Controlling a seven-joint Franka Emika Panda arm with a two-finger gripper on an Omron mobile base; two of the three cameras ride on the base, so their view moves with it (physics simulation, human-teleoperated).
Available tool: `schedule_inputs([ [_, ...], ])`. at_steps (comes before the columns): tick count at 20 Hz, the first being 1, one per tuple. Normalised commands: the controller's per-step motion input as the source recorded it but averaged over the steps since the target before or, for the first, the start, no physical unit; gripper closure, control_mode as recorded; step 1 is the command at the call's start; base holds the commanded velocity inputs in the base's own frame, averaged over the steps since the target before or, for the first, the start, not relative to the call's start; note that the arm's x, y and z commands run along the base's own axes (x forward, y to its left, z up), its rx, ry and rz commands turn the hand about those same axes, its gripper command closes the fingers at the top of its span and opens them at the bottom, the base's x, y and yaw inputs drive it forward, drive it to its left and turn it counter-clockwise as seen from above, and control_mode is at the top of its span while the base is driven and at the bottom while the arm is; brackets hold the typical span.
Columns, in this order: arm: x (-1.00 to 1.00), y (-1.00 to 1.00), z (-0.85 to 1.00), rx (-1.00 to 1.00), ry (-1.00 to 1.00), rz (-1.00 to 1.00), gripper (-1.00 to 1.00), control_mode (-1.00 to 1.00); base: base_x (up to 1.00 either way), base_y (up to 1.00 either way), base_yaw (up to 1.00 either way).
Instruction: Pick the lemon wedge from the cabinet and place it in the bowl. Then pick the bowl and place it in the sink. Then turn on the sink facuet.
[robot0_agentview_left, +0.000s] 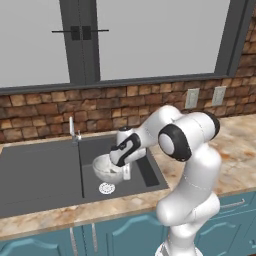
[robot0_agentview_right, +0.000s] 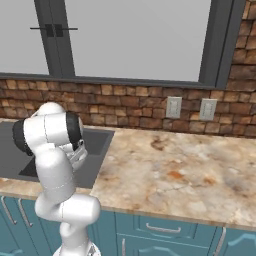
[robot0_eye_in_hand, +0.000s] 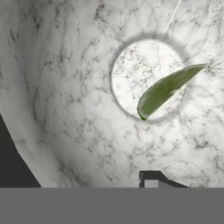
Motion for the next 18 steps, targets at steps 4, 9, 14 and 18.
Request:
schedule_inputs([
  [4, 0.38, 0.13, -0.34, 0.0, 0.0, 0.0, 1.0, -1.0, 0.0, 0.0, 0.0],
  [9, 0.33, 0.17, -0.4, 0.0, 0.0, 0.0, 1.0, -1.0, 0.0, 0.0, 0.0],
  [14, 0.24, 0.17, -0.44, -0.02, 0.0, 0.0, 1.0, -1.0, 0.0, 0.0, 0.0],
  [18, 0.18, 0.01, -0.28, -0.03, -0.01, 0.03, 1.0, -1.0, 0.0, 0.0, 0.0],
])
